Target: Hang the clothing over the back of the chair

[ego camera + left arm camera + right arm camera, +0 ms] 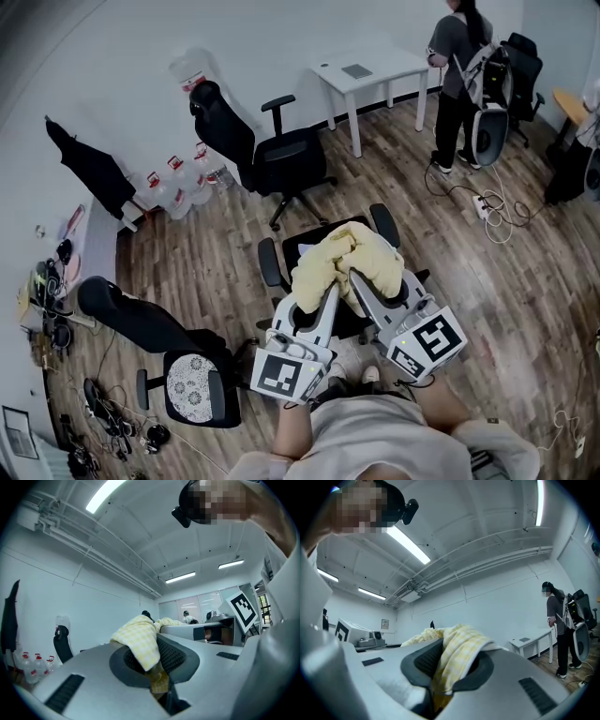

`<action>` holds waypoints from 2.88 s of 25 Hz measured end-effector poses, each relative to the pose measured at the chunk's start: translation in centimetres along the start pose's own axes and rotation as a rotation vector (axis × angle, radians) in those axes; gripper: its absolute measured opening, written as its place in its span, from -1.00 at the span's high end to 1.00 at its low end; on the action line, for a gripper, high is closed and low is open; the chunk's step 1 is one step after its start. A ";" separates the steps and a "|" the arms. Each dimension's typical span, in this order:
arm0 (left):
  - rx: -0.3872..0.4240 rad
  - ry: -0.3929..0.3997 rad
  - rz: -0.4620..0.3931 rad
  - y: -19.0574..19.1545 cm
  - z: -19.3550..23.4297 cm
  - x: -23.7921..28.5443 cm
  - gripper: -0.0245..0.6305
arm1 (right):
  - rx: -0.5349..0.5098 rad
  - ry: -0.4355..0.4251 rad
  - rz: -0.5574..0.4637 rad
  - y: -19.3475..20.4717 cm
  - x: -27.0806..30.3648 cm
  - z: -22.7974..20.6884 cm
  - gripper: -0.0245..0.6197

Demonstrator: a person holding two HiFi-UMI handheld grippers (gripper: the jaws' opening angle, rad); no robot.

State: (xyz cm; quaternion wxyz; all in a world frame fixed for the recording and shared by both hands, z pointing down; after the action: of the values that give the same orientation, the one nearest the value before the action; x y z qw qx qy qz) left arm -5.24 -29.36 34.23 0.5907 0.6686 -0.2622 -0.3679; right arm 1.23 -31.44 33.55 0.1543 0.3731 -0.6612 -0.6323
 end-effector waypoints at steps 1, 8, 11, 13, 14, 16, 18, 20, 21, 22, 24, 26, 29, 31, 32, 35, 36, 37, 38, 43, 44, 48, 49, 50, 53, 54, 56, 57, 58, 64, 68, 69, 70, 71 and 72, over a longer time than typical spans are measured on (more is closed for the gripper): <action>0.002 -0.002 0.000 -0.2 -0.2 -0.2 0.79 | 0.002 -0.004 -0.002 -0.1 -0.3 0.3 0.74; 0.012 -0.005 -0.011 -1.0 -1.2 -2.1 0.79 | -0.002 -0.015 -0.009 -0.5 -1.4 2.3 0.74; 0.015 -0.001 -0.013 -1.2 -1.9 -3.0 0.79 | -0.006 -0.015 -0.010 -0.7 -2.2 3.3 0.74; 0.016 0.003 -0.014 -1.3 -2.2 -3.7 0.79 | -0.009 -0.012 -0.009 -0.8 -2.5 3.9 0.74; 0.015 0.006 -0.016 -1.4 -2.2 -4.0 0.79 | -0.011 -0.010 -0.009 -0.8 -2.7 4.3 0.74; 0.012 0.014 -0.022 -1.6 -2.4 -4.5 0.79 | -0.016 -0.005 -0.008 -0.8 -2.9 4.8 0.74; 0.010 0.021 -0.025 -1.7 -2.5 -5.0 0.79 | -0.022 0.002 -0.006 -0.8 -3.0 5.4 0.74; 0.009 0.030 -0.025 -1.6 -2.6 -5.7 0.79 | -0.027 0.012 -0.005 -0.6 -3.3 5.9 0.74; 0.007 0.035 -0.024 -1.5 -2.8 -6.0 0.79 | -0.029 0.019 -0.004 -0.5 -3.5 6.2 0.74; 0.005 0.040 -0.023 -1.5 -2.9 -6.3 0.79 | -0.029 0.024 -0.003 -0.4 -3.7 6.5 0.74; 0.002 0.048 -0.022 -1.4 -3.3 -6.9 0.79 | -0.032 0.034 0.001 -0.3 -4.2 7.1 0.74; -0.002 0.054 -0.018 -1.4 -3.7 -7.5 0.79 | -0.036 0.044 0.005 -0.2 -4.7 7.6 0.74; -0.006 0.061 -0.013 -1.3 -4.3 -8.1 0.79 | -0.037 0.062 0.012 0.1 -5.6 8.2 0.74; -0.010 0.061 -0.011 -1.0 -4.9 -8.5 0.79 | -0.035 0.073 0.019 0.3 -6.2 8.5 0.74; -0.013 0.062 -0.011 -0.9 -5.1 -8.7 0.79 | -0.034 0.078 0.024 0.5 -6.6 8.7 0.74; -0.021 0.069 -0.008 -0.5 -5.7 -9.3 0.79 | -0.030 0.089 0.039 1.0 -7.4 9.2 0.74; -0.024 0.069 -0.004 -0.4 -5.9 -9.6 0.79 | -0.029 0.091 0.044 1.1 -7.7 9.4 0.74; -0.027 0.068 0.000 -0.2 -6.0 -9.8 0.79 | -0.029 0.093 0.049 1.3 -7.9 9.5 0.74; -0.029 0.066 0.005 -0.1 -6.2 -9.9 0.79 | -0.028 0.094 0.053 1.5 -8.2 9.6 0.74; -0.036 0.062 0.027 0.5 -6.9 -10.8 0.79 | -0.021 0.105 0.076 2.1 -9.2 10.1 0.74; -0.037 0.061 0.030 0.7 -7.1 -11.0 0.79 | -0.020 0.109 0.081 2.3 -9.4 10.2 0.74; -0.046 0.061 0.042 1.6 -7.6 -11.4 0.79 | -0.026 0.123 0.103 3.1 -10.2 10.3 0.74; -0.050 0.061 0.046 1.8 -7.6 -11.6 0.79 | -0.029 0.123 0.107 3.3 -10.3 10.4 0.74; -0.055 0.062 0.048 1.9 -7.7 -11.7 0.79 | -0.032 0.122 0.110 3.4 -10.3 10.6 0.74; -0.066 0.062 0.054 2.3 -7.8 -12.1 0.79 | -0.036 0.123 0.118 3.8 -10.5 10.8 0.74; -0.069 0.063 0.057 2.5 -7.9 -12.2 0.79 | -0.036 0.126 0.123 4.0 -10.6 10.8 0.74; -0.078 0.064 0.064 2.8 -8.0 -12.3 0.79 | -0.033 0.138 0.140 4.3 -10.9 10.9 0.74; -0.082 0.064 0.068 3.0 -8.0 -12.4 0.79 | -0.031 0.145 0.149 4.5 -11.0 10.9 0.74; -0.088 0.064 0.072 3.2 -8.0 -12.5 0.79 | -0.030 0.149 0.157 4.8 -11.1 10.9 0.74; -0.117 0.067 0.092 4.6 -8.4 -12.9 0.79 | -0.029 0.163 0.199 6.1 -11.9 10.9 0.74; -0.129 0.057 0.113 5.3 -8.9 -12.8 0.79 | -0.021 0.158 0.225 6.6 -12.5 10.6 0.74; -0.129 0.052 0.118 5.5 -9.0 -12.7 0.79 | -0.018 0.152 0.230 6.8 -12.7 10.5 0.74; -0.129 0.045 0.122 5.6 -9.2 -12.7 0.79 | -0.015 0.145 0.235 6.9 -12.9 10.4 0.74; -0.127 0.037 0.125 5.7 -9.2 -12.6 0.79 | -0.012 0.138 0.241 7.0 -13.1 10.2 0.74; -0.124 0.029 0.129 5.9 -9.3 -12.5 0.79 | -0.007 0.131 0.246 7.1 -13.3 10.1 0.74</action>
State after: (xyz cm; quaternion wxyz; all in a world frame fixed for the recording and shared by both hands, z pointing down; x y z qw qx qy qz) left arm -4.71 -14.92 42.59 0.6572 0.6176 -0.2730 -0.3350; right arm 1.28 -15.55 42.37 0.2749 0.3291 -0.6881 -0.5853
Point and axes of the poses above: the fingertips, and each gripper's own axes: x forward along the fingers, z to its left, y out of its underside, the point moved 2 cm from there along -x, backward along the fingers, and after that the axes turned 9 degrees about -z, right-handed, at the moved point
